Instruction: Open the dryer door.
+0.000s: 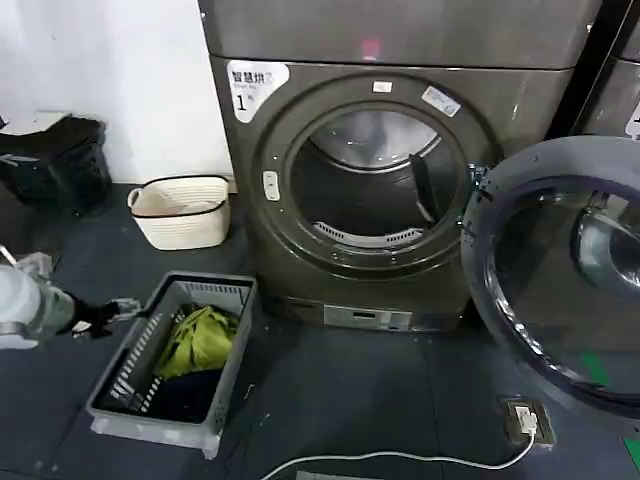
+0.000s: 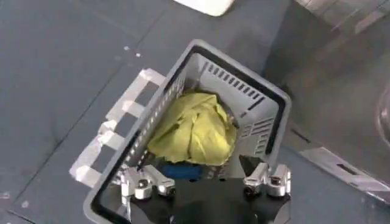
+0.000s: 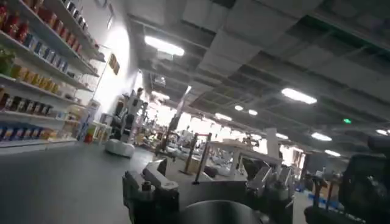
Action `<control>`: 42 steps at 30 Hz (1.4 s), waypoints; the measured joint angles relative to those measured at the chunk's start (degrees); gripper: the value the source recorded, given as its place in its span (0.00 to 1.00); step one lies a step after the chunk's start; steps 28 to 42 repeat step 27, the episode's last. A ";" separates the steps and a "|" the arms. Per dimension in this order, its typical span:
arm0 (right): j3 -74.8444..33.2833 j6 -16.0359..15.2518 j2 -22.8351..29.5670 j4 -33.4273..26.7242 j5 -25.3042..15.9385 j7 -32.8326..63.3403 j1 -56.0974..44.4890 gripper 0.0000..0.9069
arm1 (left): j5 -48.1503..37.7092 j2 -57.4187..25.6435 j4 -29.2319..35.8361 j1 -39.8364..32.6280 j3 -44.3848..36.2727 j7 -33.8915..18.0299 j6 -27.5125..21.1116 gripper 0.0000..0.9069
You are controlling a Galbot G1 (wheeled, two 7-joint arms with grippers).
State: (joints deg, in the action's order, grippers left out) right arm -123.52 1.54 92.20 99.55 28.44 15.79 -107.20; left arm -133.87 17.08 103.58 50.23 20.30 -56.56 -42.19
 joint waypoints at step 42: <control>0.00 0.17 0.00 -0.45 -0.25 -0.28 -0.01 1.00 | -0.14 0.45 -0.47 -0.33 -0.69 -0.08 0.00 1.00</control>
